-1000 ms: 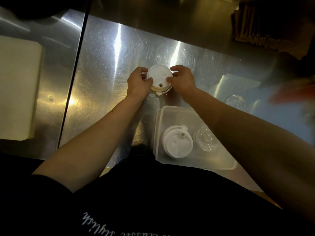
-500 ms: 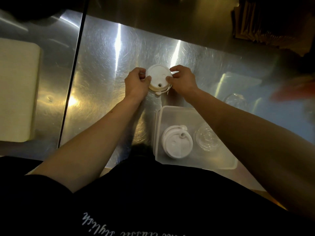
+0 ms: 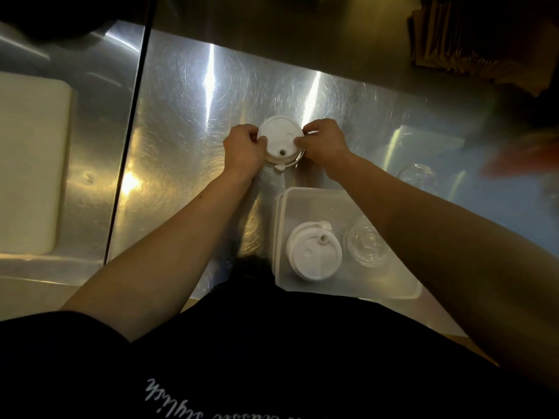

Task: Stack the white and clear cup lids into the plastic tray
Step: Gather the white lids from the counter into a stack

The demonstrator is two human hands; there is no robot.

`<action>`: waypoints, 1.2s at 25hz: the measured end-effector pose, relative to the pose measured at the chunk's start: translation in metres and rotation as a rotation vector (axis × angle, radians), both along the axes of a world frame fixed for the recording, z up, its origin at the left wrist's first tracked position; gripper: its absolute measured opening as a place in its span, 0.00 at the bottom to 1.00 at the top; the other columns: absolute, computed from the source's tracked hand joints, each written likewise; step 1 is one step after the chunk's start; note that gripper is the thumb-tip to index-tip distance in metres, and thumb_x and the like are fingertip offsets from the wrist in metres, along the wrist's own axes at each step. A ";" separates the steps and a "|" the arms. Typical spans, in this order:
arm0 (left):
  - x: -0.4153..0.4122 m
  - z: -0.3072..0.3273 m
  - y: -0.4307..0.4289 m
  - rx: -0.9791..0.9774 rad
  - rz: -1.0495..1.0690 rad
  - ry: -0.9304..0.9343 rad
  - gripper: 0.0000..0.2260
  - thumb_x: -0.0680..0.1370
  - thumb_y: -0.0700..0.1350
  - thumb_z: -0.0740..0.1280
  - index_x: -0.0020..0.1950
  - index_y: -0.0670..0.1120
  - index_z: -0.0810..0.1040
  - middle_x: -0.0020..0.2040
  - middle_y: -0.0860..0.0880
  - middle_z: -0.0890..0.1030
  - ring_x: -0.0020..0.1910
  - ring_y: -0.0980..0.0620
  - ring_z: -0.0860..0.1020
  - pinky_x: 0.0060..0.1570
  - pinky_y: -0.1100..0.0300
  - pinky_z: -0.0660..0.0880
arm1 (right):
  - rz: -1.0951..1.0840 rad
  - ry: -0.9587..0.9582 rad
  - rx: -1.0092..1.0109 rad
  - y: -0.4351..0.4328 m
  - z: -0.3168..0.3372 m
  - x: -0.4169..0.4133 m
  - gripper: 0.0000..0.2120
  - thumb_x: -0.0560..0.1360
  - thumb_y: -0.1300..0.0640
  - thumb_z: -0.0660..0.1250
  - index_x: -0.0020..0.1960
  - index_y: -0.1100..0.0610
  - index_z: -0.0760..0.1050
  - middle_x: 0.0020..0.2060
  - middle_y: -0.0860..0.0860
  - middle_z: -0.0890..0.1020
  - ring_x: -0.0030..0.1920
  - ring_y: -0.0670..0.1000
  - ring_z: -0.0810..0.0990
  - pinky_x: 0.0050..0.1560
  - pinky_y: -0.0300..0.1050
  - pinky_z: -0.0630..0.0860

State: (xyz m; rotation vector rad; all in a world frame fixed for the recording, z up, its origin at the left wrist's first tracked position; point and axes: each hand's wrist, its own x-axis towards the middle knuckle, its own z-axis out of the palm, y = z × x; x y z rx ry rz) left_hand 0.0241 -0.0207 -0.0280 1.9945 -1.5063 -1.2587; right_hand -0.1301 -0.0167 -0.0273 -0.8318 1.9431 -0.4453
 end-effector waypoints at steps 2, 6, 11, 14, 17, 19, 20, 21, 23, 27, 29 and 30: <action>-0.001 -0.002 -0.001 0.024 0.044 0.015 0.04 0.76 0.39 0.66 0.43 0.47 0.75 0.43 0.48 0.77 0.44 0.52 0.75 0.46 0.63 0.70 | -0.035 -0.015 0.011 0.000 -0.001 0.000 0.10 0.67 0.62 0.73 0.48 0.58 0.78 0.47 0.58 0.81 0.52 0.60 0.83 0.55 0.58 0.82; -0.002 -0.010 -0.004 0.037 0.079 0.035 0.05 0.74 0.39 0.66 0.44 0.38 0.80 0.39 0.45 0.76 0.41 0.50 0.75 0.42 0.60 0.70 | -0.116 -0.071 0.038 -0.002 -0.007 -0.001 0.17 0.66 0.62 0.74 0.54 0.60 0.78 0.52 0.60 0.82 0.53 0.60 0.83 0.56 0.58 0.82; -0.005 -0.006 0.000 0.084 0.122 0.141 0.11 0.75 0.38 0.66 0.56 0.40 0.82 0.51 0.44 0.84 0.50 0.50 0.81 0.46 0.63 0.75 | -0.125 -0.093 0.031 -0.001 -0.005 -0.002 0.10 0.69 0.65 0.72 0.49 0.61 0.80 0.46 0.58 0.82 0.52 0.60 0.83 0.56 0.59 0.81; -0.002 -0.006 -0.002 0.124 0.168 0.194 0.13 0.74 0.38 0.66 0.57 0.40 0.81 0.53 0.43 0.84 0.53 0.47 0.82 0.55 0.56 0.79 | -0.124 -0.117 0.037 -0.001 -0.005 -0.003 0.10 0.69 0.65 0.72 0.51 0.62 0.81 0.48 0.59 0.83 0.53 0.58 0.83 0.58 0.58 0.81; 0.001 -0.006 -0.004 0.159 0.210 0.228 0.14 0.72 0.40 0.67 0.57 0.41 0.82 0.52 0.43 0.84 0.52 0.47 0.83 0.57 0.48 0.80 | -0.146 -0.155 0.017 -0.001 -0.003 -0.005 0.13 0.69 0.63 0.73 0.53 0.60 0.80 0.51 0.59 0.84 0.53 0.57 0.83 0.59 0.56 0.80; 0.001 -0.002 -0.006 0.170 0.240 0.255 0.16 0.71 0.42 0.68 0.57 0.42 0.82 0.52 0.44 0.84 0.52 0.47 0.83 0.56 0.47 0.80 | -0.162 -0.181 -0.007 -0.001 0.003 -0.007 0.11 0.69 0.62 0.73 0.51 0.58 0.79 0.52 0.60 0.84 0.53 0.57 0.83 0.58 0.57 0.81; 0.000 0.001 -0.007 0.168 0.251 0.269 0.16 0.70 0.43 0.68 0.57 0.42 0.82 0.52 0.44 0.84 0.51 0.47 0.83 0.55 0.47 0.80 | -0.167 -0.192 -0.019 0.000 0.007 -0.008 0.10 0.70 0.62 0.73 0.50 0.57 0.79 0.52 0.60 0.83 0.53 0.58 0.83 0.58 0.57 0.81; 0.000 0.003 -0.008 0.163 0.254 0.286 0.16 0.70 0.44 0.69 0.57 0.43 0.82 0.52 0.45 0.84 0.52 0.47 0.83 0.55 0.47 0.81 | -0.171 -0.198 -0.035 0.000 0.011 -0.009 0.09 0.71 0.62 0.72 0.51 0.57 0.79 0.52 0.60 0.83 0.53 0.58 0.84 0.57 0.57 0.82; -0.003 0.011 -0.008 0.153 0.261 0.312 0.16 0.71 0.44 0.70 0.58 0.43 0.81 0.53 0.46 0.84 0.52 0.48 0.83 0.55 0.47 0.81 | -0.177 -0.204 -0.072 0.001 0.018 -0.012 0.10 0.73 0.63 0.71 0.54 0.59 0.79 0.53 0.60 0.83 0.53 0.58 0.83 0.55 0.55 0.83; -0.008 0.019 -0.003 0.149 0.269 0.390 0.19 0.70 0.45 0.71 0.60 0.43 0.80 0.55 0.46 0.84 0.54 0.48 0.82 0.57 0.48 0.80 | -0.212 -0.219 -0.141 0.010 0.032 -0.021 0.17 0.74 0.62 0.71 0.62 0.61 0.76 0.59 0.59 0.80 0.57 0.57 0.81 0.53 0.48 0.81; -0.010 0.026 0.003 0.127 0.266 0.407 0.20 0.69 0.46 0.71 0.60 0.43 0.80 0.55 0.46 0.84 0.55 0.49 0.82 0.58 0.49 0.79 | -0.228 -0.239 -0.180 0.016 0.041 -0.024 0.18 0.74 0.62 0.71 0.63 0.62 0.76 0.60 0.59 0.80 0.59 0.58 0.80 0.54 0.48 0.81; -0.013 0.032 0.006 0.111 0.257 0.411 0.19 0.70 0.46 0.71 0.60 0.42 0.80 0.56 0.46 0.84 0.55 0.49 0.82 0.58 0.49 0.79 | -0.229 -0.250 -0.199 0.019 0.046 -0.026 0.17 0.74 0.62 0.71 0.62 0.62 0.76 0.59 0.60 0.81 0.59 0.58 0.80 0.52 0.46 0.80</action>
